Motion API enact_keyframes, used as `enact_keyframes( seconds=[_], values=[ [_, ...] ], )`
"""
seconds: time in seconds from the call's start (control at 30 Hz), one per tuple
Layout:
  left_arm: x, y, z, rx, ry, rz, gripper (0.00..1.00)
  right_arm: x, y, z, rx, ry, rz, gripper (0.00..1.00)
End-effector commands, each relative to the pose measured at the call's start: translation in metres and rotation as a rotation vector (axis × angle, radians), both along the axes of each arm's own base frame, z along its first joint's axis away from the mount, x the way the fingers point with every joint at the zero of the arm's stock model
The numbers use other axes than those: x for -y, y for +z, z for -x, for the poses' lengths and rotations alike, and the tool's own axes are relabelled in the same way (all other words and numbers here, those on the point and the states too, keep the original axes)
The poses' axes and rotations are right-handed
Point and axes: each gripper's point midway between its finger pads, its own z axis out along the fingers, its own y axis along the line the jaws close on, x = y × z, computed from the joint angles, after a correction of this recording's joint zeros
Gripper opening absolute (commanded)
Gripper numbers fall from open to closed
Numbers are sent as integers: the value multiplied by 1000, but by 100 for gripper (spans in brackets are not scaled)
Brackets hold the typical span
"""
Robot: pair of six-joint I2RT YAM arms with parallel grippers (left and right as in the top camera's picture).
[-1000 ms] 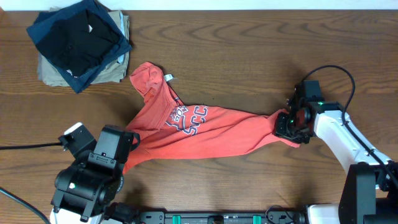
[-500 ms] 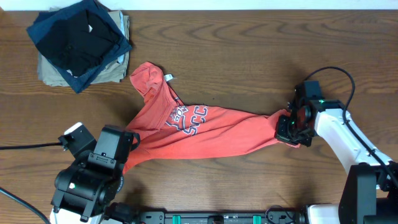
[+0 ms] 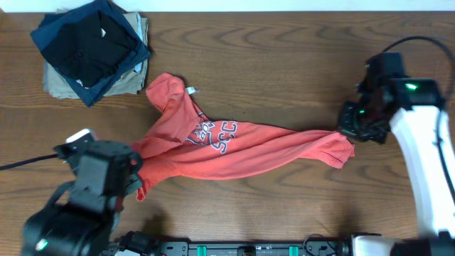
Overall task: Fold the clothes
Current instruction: 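Lift the shirt with both grippers and stretch it out flat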
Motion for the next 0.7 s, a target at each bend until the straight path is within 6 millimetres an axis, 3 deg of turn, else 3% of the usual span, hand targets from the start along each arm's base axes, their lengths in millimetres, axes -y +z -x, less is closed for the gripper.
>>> enact_keyframes(
  seconds=[0.0, 0.23, 0.43, 0.57, 0.67],
  values=[
    [1, 40, 8, 81, -66, 11, 6, 15, 59, 6, 187, -51, 36, 1],
    [4, 125, 37, 302, -154, 91, 6, 27, 157, 44, 510, -67, 73, 1],
    [6, 185, 60, 503, -215, 156, 6, 40, 226, 81, 670, -101, 163, 1],
    [7, 220, 58, 603, -249, 129, 6, 44, 265, 90, 769, -122, 192, 1],
    [13, 239, 40, 646, -269, 108, 6, 47, 282, 88, 815, -130, 206, 1]
  ],
)
